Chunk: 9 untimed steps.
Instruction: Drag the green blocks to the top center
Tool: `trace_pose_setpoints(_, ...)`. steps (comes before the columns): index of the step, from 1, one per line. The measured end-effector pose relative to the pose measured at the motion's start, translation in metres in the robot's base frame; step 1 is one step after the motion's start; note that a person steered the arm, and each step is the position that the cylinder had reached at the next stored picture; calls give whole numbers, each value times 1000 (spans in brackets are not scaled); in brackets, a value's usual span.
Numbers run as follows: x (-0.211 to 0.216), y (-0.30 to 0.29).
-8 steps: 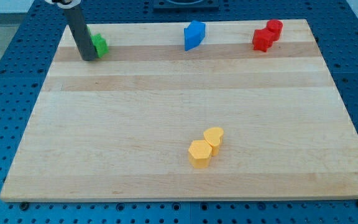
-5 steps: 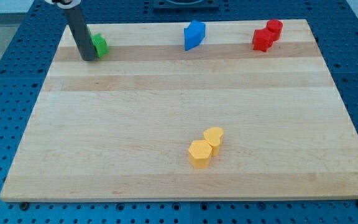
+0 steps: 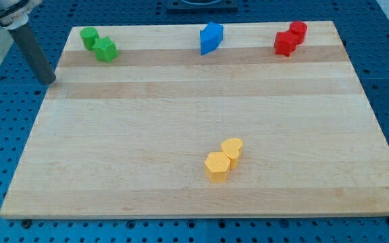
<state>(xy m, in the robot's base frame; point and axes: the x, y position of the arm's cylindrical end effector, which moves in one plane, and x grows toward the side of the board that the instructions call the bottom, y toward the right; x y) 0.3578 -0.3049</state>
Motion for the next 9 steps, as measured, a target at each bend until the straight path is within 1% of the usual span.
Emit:
trace_pose_setpoints(2,-102,1)
trace_pose_setpoints(3,-108,17)
trace_pose_setpoints(4,-109,83)
trace_pose_setpoints(5,-109,103)
trace_pose_setpoints(6,-109,41)
trace_pose_setpoints(7,-129,15)
trace_pose_setpoints(8,-152,40)
trace_pose_setpoints(9,-143,113)
